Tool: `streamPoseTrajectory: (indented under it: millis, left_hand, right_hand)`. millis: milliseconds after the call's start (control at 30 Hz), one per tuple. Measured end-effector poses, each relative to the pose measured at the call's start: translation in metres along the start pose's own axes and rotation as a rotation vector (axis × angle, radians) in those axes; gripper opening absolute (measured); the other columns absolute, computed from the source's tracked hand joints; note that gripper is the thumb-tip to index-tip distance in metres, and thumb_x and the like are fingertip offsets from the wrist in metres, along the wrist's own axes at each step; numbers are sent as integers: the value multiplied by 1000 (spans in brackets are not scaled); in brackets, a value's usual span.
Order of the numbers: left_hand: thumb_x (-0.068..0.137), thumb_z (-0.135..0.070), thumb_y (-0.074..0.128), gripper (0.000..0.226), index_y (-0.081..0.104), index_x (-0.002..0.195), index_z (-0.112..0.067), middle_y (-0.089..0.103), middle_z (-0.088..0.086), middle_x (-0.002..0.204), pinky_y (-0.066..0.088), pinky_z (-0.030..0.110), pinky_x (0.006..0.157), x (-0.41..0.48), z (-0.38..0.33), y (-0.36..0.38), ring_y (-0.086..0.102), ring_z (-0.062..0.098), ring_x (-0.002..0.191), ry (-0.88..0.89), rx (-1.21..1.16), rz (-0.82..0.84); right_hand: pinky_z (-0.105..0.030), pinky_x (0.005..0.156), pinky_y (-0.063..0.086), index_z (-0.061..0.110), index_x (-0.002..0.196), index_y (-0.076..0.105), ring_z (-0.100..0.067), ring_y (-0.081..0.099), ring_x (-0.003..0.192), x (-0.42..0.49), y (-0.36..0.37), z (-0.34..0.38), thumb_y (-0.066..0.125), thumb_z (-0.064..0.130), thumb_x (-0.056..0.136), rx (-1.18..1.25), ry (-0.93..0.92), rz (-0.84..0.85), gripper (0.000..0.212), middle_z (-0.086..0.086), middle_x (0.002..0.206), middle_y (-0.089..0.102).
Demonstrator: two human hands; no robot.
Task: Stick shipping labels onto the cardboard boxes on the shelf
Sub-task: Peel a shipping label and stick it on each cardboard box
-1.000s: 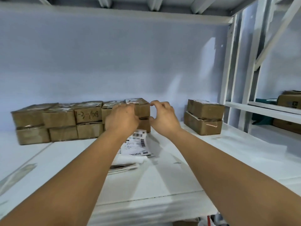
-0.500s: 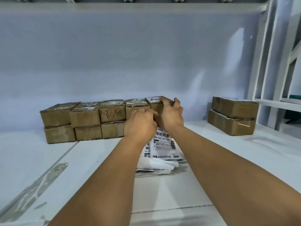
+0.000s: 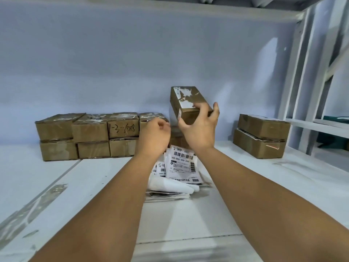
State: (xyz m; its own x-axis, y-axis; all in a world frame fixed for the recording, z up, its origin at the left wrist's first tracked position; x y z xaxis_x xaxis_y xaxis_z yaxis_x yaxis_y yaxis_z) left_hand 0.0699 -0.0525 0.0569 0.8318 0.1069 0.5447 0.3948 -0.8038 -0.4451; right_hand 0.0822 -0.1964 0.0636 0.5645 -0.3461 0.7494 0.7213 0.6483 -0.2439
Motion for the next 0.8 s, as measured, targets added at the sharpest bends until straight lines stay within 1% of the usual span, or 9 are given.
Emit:
streamPoseTrajectory:
  millis: [100,200,300,367,433,533,667,767,800]
  left_hand:
    - [96,-40,46,23,60,104,-22,59,-6,101,47,35,94,1,1,4,58,15,99,-168,-497,65]
    - [94,-41,50,38,59,114,-10,65,3,105,53,28,87,-4,-6,9,65,17,95,-299,-873,173]
    - [92,-33,54,31,61,109,-7,70,4,92,57,24,70,-9,-18,9,69,14,79,-259,-1033,228]
    - [91,-28,58,35,58,118,-6,71,6,99,57,27,68,-9,-20,8,69,17,84,-235,-1056,223]
    - [87,-26,63,41,55,123,-7,71,7,105,57,29,71,-8,-18,6,70,18,87,-230,-1028,197]
    - [83,-24,68,48,53,126,-8,71,6,106,56,33,80,-7,-14,3,70,18,89,-233,-989,188]
    - [82,-19,69,46,51,124,-13,71,1,100,56,29,74,-8,-17,4,71,13,82,-219,-963,188]
    - [83,-17,69,47,49,126,-14,70,1,100,56,25,66,-7,-14,2,70,13,82,-219,-951,155]
    - [83,-16,68,47,49,126,-14,70,2,102,55,25,65,-6,-12,1,70,13,83,-222,-949,140]
  right_hand:
    - [-29,106,34,18,124,49,-27,31,134,-1,-19,7,75,30,75,92,-122,-43,57,-13,143,26]
    - [-33,102,44,14,120,51,-25,40,126,-6,-34,16,77,28,70,105,-299,-41,58,-11,136,31]
    - [-39,92,52,16,118,47,-30,46,120,-19,-40,24,76,34,67,5,-513,-43,62,-14,134,34]
    - [-38,88,53,20,120,43,-32,46,119,-29,-39,23,75,42,67,-66,-617,-32,65,-13,134,33]
    - [-29,86,51,21,123,41,-22,47,116,-31,-39,18,68,55,70,-72,-635,-1,69,-8,129,33]
    - [-22,82,46,19,126,44,-10,52,102,-23,-47,7,54,58,84,106,-375,103,58,-2,116,49]
    - [-43,79,51,18,99,56,-20,61,80,-10,-51,-31,43,37,99,318,148,91,23,4,79,63]
    - [-37,87,50,23,93,62,-19,60,88,-8,-41,-49,58,23,91,230,329,333,5,5,87,67]
    - [-33,87,48,22,99,63,-19,61,93,-11,-36,-52,64,23,87,193,351,446,11,3,93,68]
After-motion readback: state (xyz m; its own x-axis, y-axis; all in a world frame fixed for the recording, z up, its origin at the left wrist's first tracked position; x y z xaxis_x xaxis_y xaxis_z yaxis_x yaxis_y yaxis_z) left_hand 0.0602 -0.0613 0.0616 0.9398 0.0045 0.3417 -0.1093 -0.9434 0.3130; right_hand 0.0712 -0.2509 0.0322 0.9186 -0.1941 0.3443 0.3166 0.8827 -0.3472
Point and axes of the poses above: each hand's wrist, its own x-axis towards the middle knuckle, its own y-axis out of the palm, z = x × y, the point moved 5 cm from there along x, towards the middle knuckle
